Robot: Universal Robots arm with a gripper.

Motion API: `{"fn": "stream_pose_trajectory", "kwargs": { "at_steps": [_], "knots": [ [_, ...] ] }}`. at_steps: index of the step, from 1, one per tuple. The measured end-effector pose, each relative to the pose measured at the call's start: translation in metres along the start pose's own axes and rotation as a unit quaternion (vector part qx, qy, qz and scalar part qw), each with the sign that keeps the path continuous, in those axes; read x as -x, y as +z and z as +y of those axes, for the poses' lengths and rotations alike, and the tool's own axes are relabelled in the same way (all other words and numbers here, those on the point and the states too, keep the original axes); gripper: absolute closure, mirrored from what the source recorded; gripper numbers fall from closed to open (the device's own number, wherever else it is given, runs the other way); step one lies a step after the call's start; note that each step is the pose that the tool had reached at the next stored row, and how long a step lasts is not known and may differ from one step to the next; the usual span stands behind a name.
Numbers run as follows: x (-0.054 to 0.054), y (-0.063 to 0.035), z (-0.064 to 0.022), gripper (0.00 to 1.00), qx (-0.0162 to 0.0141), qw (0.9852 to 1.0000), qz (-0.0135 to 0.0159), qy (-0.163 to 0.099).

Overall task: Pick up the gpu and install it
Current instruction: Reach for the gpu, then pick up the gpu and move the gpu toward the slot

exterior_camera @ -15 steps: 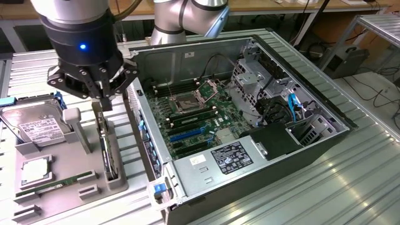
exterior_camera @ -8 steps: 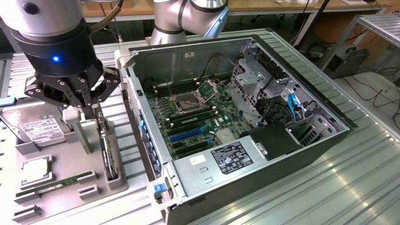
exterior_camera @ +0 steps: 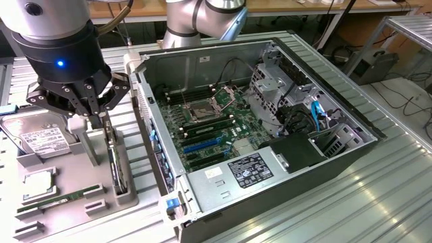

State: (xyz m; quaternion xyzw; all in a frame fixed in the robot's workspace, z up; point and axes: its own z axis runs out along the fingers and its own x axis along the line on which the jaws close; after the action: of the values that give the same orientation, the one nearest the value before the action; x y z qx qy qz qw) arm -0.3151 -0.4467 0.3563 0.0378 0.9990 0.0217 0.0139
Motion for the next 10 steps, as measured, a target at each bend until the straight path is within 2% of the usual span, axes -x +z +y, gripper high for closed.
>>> {"fn": "stream_pose_trajectory", "kwargs": {
  "at_steps": [6,8,9,10],
  "knots": [
    [0.0000,0.0000,0.0000,0.89,0.0000,1.0000,0.0000,0.000],
    [0.0000,0.0000,0.0000,0.76,0.0000,1.0000,0.0000,0.000],
    [0.0000,0.0000,0.0000,0.76,0.0000,1.0000,0.0000,0.000],
    [0.0000,0.0000,0.0000,0.71,0.0000,1.0000,0.0000,0.000]
  ]
}}
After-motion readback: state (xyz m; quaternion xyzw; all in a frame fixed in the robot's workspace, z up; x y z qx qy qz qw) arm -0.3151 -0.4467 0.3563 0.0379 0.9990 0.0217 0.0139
